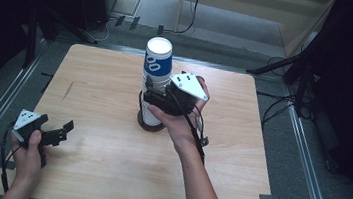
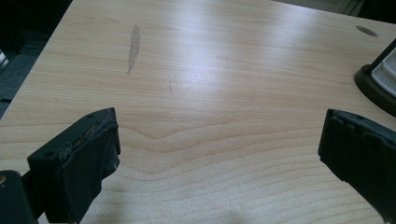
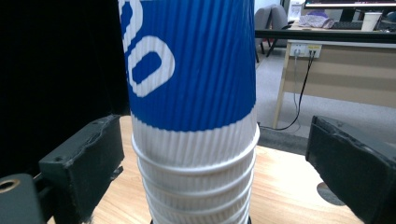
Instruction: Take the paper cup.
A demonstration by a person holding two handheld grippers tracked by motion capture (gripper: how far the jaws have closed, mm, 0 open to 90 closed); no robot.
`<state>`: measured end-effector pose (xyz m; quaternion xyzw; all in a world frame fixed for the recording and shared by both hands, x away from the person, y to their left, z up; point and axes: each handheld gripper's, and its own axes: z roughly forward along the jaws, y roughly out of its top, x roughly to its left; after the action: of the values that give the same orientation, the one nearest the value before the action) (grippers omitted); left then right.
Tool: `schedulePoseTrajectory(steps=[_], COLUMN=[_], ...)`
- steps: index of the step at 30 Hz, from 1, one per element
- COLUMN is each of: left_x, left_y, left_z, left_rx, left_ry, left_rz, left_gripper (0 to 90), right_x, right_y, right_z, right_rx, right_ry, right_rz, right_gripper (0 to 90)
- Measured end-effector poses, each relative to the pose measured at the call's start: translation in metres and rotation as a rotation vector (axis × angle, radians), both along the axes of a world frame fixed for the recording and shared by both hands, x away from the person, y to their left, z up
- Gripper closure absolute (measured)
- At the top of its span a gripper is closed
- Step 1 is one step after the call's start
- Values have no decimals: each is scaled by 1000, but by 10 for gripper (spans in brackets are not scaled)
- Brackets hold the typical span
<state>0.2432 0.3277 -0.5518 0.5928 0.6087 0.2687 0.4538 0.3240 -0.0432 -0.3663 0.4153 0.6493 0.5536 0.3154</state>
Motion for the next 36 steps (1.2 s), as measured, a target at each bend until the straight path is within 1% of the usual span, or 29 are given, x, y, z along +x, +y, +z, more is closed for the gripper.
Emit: schedulePoseTrajectory(steps=[7,14,15,17,18,21,22,23,24,25,29,36], left_x=[0,0,0,0,0,0,0,0,0,0,0,1], left_y=[0,0,0,0,0,0,0,0,0,0,0,0], left_z=[0,0,0,0,0,0,0,0,0,0,0,0], left_rx=[2,1,1,1,1,2,2,2,2,2,1,2], left_ry=[1,-2,-1,0,0,0,0,1,1,2,2,4], left_rz=[-1,-2,-2,-2,-2,-4,-4,-5,-5,-8,-9,-11], left_gripper=[0,0,0,0,0,0,0,0,0,0,0,0], right_x=[6,12,13,14,15,17,17,17,17,17,19,18], right_y=[7,15,18,21,23,26,26,28,28,29,27,27], right_z=[5,6,5,5,5,5,5,4,4,4,5,7], right_rx=[-1,-16,-29,-31,-25,-29,-29,-36,-36,-33,-2,-7], right_ry=[-12,-18,-33,-38,-32,-39,-39,-50,-50,-50,-41,-51], right_rz=[2,-9,-13,-15,-19,-16,-16,-22,-22,-31,-34,-30], right_gripper=[33,32,32,33,39,91,91,137,137,178,187,198])
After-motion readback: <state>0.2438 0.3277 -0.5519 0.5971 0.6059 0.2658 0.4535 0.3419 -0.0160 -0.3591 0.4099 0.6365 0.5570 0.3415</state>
